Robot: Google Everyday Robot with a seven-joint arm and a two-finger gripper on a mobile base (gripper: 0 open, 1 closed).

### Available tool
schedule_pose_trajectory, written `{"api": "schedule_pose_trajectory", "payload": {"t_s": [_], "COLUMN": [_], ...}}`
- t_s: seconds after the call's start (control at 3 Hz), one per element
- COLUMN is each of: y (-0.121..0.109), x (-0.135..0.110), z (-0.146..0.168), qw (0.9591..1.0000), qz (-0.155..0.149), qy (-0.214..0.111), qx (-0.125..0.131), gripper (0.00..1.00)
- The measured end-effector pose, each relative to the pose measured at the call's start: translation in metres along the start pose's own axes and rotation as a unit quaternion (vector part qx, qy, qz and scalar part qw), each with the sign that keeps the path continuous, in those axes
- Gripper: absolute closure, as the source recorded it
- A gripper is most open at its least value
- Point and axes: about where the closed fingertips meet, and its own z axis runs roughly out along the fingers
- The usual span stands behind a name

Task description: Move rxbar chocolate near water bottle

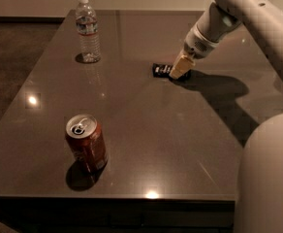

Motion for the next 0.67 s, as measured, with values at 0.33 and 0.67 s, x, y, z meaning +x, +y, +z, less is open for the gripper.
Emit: {"api": "schedule_pose_trajectory", "payload": {"t_s": [0.33,0.67], "y": [-0.001,-0.002], "x": [-0.007,-0.024], "z": [-0.003,-0.01], "qw": [1.0,0.9998], "qz": [-0.005,-0.016], "qy": [-0.003,-0.012], "qx": [0.001,0.008], "gripper": [0.88,1.0]}}
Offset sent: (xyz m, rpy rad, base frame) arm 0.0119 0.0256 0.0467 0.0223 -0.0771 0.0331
